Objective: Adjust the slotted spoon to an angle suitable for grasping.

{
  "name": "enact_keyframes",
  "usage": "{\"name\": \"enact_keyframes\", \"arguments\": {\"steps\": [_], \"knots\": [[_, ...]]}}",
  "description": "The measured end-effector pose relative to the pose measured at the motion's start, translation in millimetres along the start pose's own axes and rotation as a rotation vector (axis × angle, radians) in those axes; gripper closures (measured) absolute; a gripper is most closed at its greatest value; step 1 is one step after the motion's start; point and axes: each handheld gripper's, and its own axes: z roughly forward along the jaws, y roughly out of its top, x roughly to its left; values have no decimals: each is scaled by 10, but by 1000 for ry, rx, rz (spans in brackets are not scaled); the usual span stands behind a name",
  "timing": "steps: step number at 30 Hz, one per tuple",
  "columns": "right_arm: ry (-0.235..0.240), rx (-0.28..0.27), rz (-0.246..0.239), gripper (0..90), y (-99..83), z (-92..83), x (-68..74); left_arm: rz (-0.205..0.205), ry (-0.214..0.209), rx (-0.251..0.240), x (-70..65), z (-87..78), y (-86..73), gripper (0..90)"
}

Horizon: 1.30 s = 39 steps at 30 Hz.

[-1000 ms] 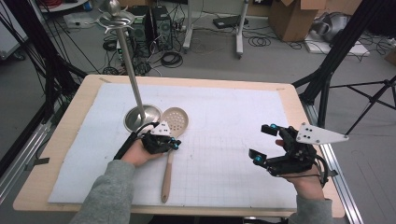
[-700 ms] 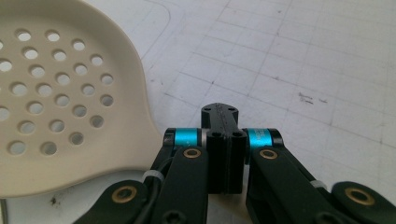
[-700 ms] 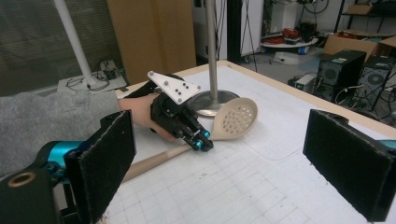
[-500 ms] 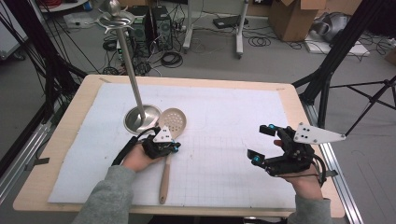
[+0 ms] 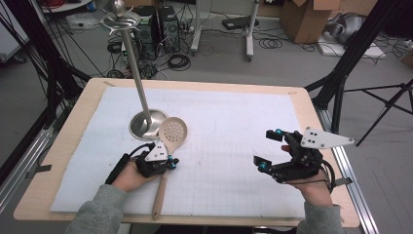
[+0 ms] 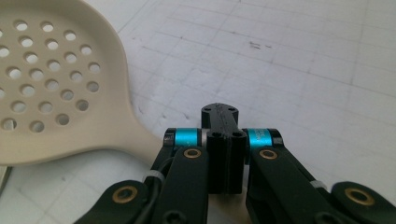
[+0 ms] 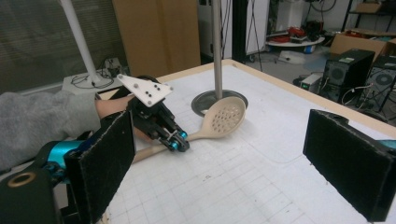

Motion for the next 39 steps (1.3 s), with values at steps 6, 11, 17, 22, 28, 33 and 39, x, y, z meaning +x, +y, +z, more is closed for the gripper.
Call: {"name": "enact_keyframes", "arguments": {"steps": [6, 11, 17, 22, 28, 33, 39], "knots": [[6, 8, -3, 82, -1, 34, 4, 2, -2, -6, -60, -142, -103, 900], [3, 8, -5, 82, 3, 35, 10, -7, -21, -13, -57, -194, -136, 900], [10, 8, -12, 82, 13, 45, 0, -49, -57, -122, -32, -345, -153, 899], [15, -4, -3, 82, 32, 58, -29, -25, -82, -120, -121, -540, -243, 898], [33, -7, -15, 82, 75, 133, -26, -23, -90, -103, -205, -687, -364, 898], [48, -12, -21, 82, 107, 213, -42, -18, -93, -90, -256, -783, -447, 898], [68, 6, -30, 82, 128, 360, -56, -23, -109, -74, -258, -852, -543, 898]]}}
